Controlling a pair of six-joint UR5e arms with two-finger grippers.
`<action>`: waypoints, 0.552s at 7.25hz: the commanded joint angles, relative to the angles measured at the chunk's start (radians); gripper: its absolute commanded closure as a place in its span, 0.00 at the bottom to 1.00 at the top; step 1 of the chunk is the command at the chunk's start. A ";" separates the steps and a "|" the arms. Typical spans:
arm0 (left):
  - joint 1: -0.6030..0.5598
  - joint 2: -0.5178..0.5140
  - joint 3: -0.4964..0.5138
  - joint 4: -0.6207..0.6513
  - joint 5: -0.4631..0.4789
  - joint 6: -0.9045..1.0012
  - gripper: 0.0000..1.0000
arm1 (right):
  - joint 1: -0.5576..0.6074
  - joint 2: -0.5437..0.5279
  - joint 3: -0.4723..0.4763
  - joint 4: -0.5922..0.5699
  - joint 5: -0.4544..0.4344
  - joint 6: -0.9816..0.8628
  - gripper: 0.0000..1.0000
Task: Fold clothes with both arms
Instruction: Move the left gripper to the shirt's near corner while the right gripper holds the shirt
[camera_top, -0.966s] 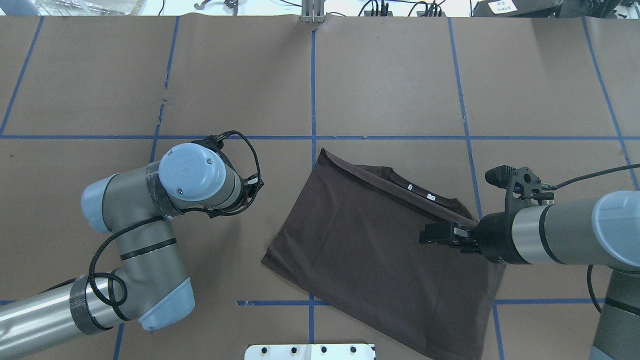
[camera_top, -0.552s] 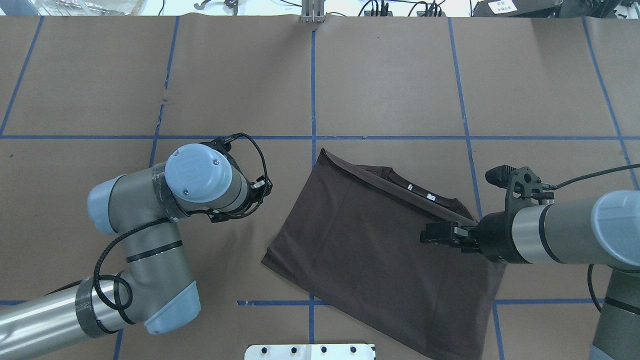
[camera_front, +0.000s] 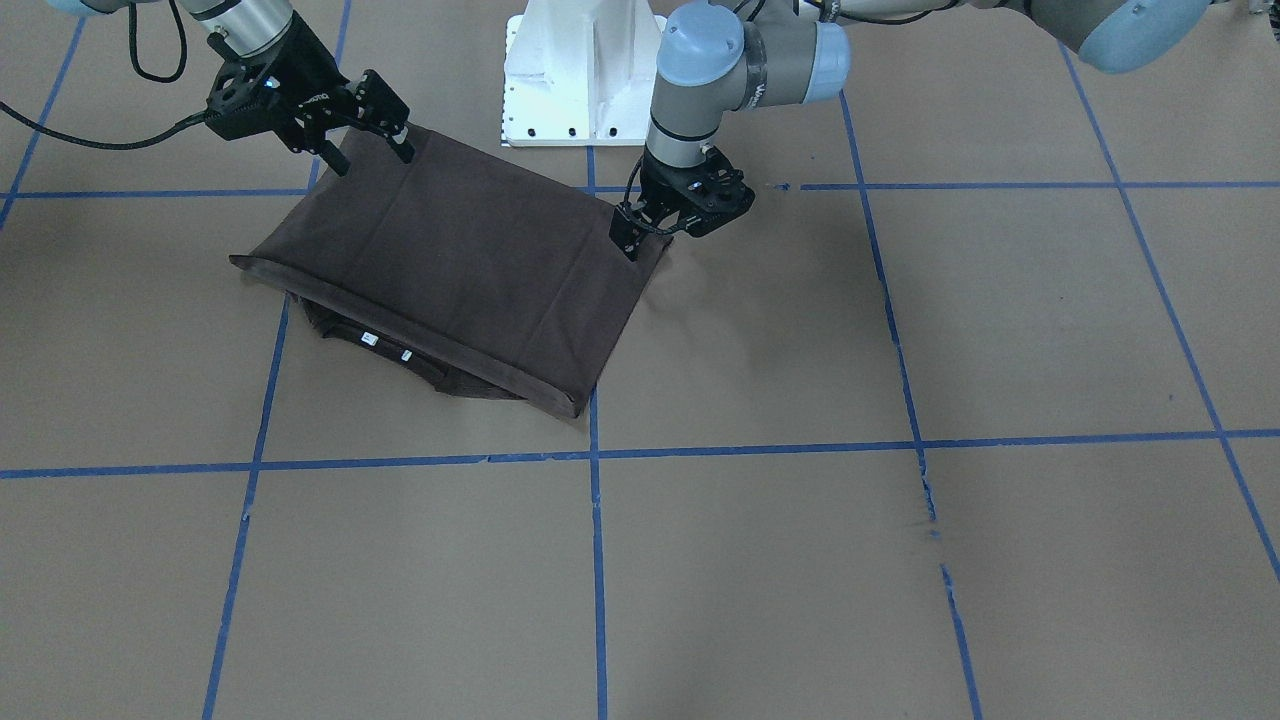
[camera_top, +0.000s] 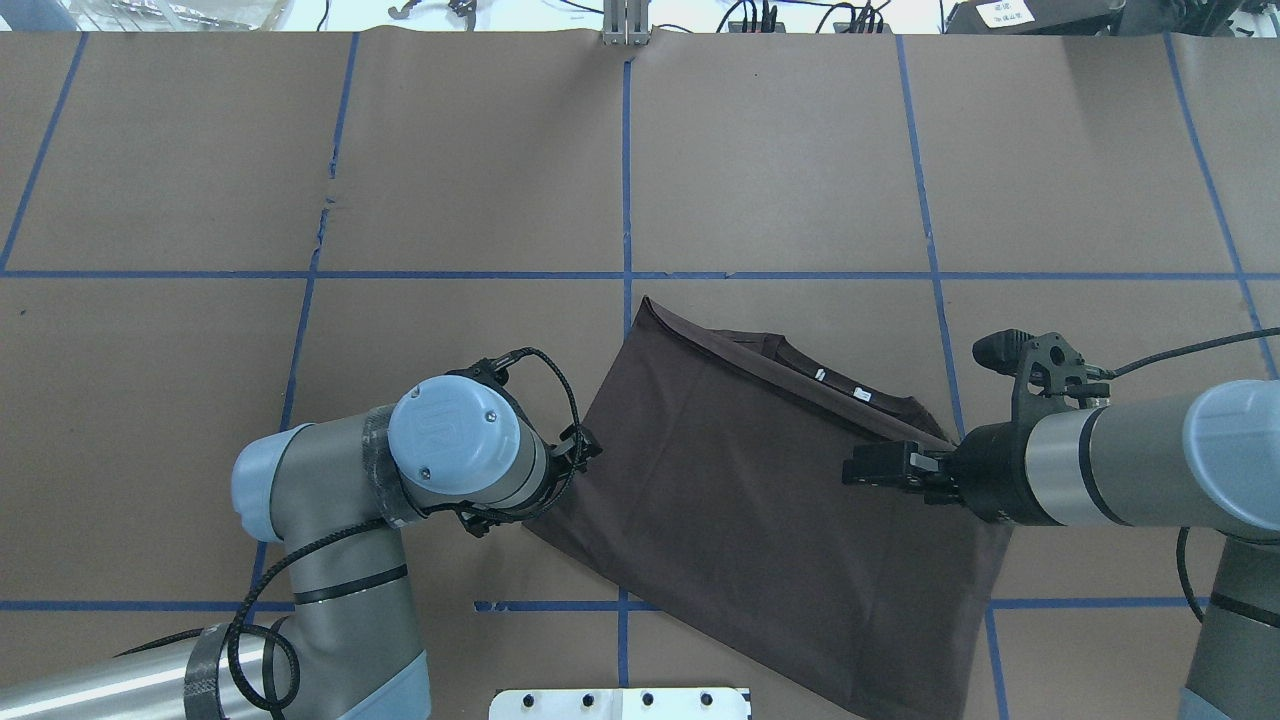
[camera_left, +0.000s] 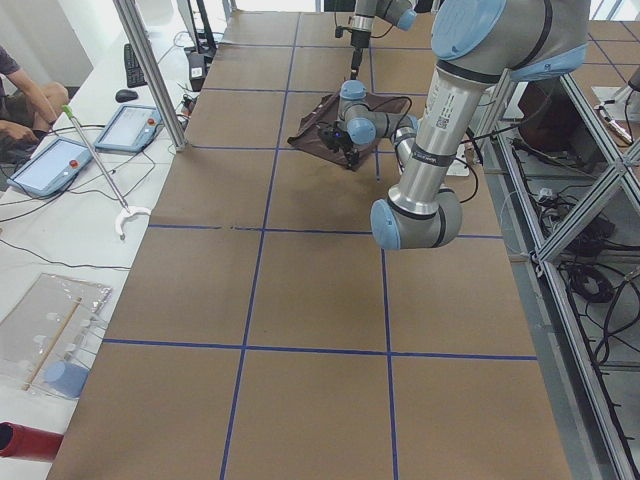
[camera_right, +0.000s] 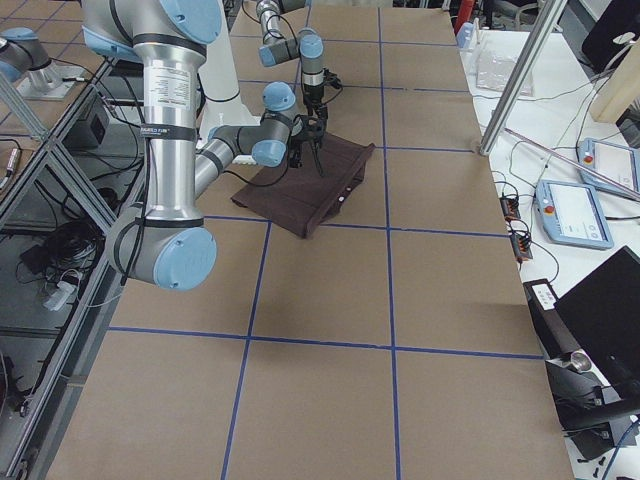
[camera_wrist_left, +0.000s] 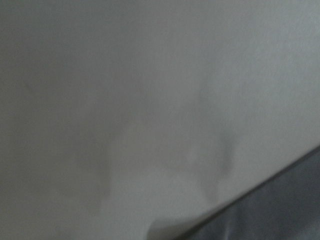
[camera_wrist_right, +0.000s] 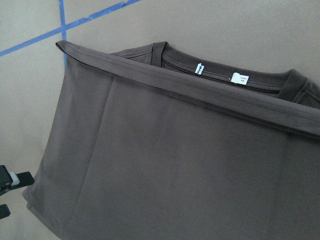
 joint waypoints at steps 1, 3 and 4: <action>0.008 -0.011 0.037 -0.006 0.002 -0.018 0.03 | 0.001 -0.002 -0.003 0.000 0.001 0.000 0.00; 0.008 -0.011 0.040 -0.005 0.002 -0.038 0.29 | 0.002 0.000 -0.003 0.000 0.001 0.000 0.00; 0.008 -0.011 0.039 -0.005 0.002 -0.038 0.76 | 0.004 -0.002 -0.003 0.000 0.001 0.000 0.00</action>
